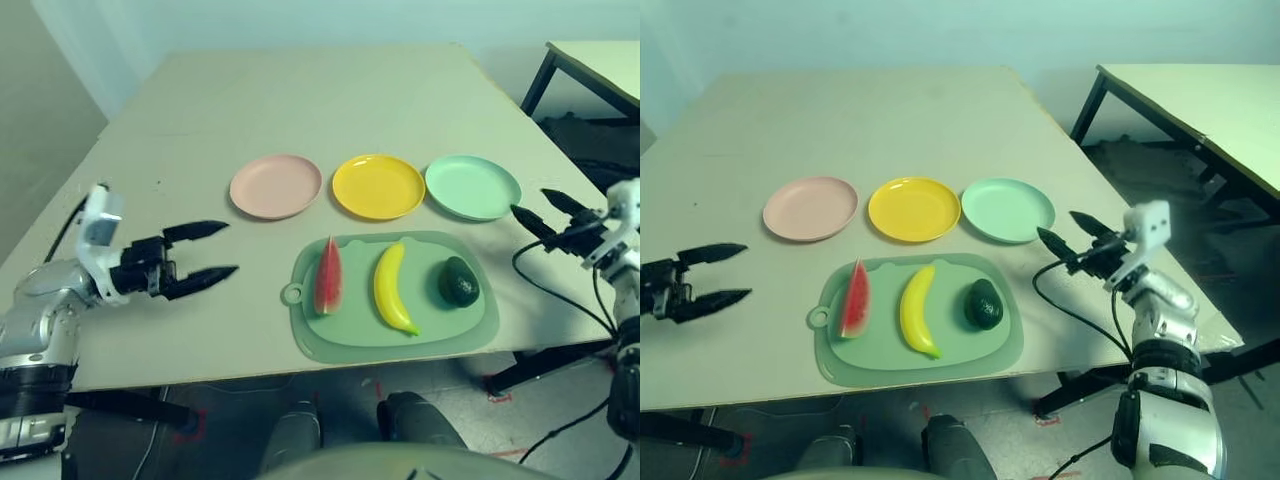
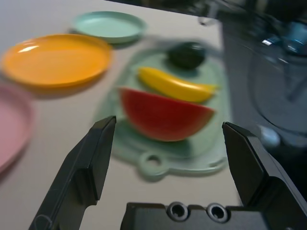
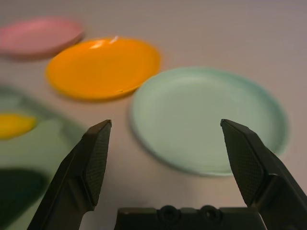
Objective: Place the fruits into color-matched plates.
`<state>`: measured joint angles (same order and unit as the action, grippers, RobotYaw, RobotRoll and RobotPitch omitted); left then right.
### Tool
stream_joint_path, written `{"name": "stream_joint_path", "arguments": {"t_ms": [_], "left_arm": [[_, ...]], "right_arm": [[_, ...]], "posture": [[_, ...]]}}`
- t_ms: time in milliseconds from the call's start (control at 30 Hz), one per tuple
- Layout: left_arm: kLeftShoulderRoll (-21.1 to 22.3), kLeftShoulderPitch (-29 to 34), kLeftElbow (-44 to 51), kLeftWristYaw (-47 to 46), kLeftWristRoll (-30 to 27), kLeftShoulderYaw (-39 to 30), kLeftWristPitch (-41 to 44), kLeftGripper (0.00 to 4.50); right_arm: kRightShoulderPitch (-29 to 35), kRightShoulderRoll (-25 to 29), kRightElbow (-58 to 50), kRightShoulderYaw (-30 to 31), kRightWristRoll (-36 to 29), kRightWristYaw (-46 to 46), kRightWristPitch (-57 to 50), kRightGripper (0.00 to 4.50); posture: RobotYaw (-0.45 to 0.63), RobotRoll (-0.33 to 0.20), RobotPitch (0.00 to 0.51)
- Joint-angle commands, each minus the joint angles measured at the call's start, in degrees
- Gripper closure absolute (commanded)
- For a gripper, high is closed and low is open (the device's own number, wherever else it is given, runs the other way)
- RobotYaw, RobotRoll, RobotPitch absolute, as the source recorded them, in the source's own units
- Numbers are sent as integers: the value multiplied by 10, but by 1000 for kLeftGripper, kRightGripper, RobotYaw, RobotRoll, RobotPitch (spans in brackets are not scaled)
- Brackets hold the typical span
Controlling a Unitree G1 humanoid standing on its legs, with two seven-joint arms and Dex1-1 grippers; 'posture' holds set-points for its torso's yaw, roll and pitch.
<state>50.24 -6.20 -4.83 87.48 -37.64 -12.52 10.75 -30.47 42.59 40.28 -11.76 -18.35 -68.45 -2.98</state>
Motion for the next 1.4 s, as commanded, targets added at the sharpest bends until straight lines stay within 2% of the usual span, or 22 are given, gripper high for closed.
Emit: {"name": "stream_joint_path", "arguments": {"t_ms": [33,167,300,500,733,933,1167,1400], "left_arm": [[-5,-11,3,9,16,17,-5,0],[-23,-27,-7,3,28,26,-16,0],[-34,-29,-10,-2,38,29,-25,0],[-42,-18,2,-20,45,23,-30,0],[-39,1,19,-28,41,20,-29,0],[-33,13,25,-39,40,10,-27,0],[-30,7,17,-45,42,8,-27,0],[-31,-17,3,-51,49,11,-29,0]], "right_arm": [[-19,33,-94,63,31,-35,-69,30],[-63,93,-203,188,111,-153,-36,30],[-113,108,-235,290,169,-232,81,30],[-185,131,-209,429,193,-240,254,30],[-257,128,-135,537,192,-240,381,30],[-279,118,-137,580,160,-240,407,30],[-269,89,-158,576,153,-240,394,30],[-251,98,-201,589,142,-240,373,30]], "posture": [[-111,0,48],[-121,0,41],[-103,0,39],[-87,0,38],[-53,0,46],[-45,0,50],[-46,0,47],[-45,0,45]]}}
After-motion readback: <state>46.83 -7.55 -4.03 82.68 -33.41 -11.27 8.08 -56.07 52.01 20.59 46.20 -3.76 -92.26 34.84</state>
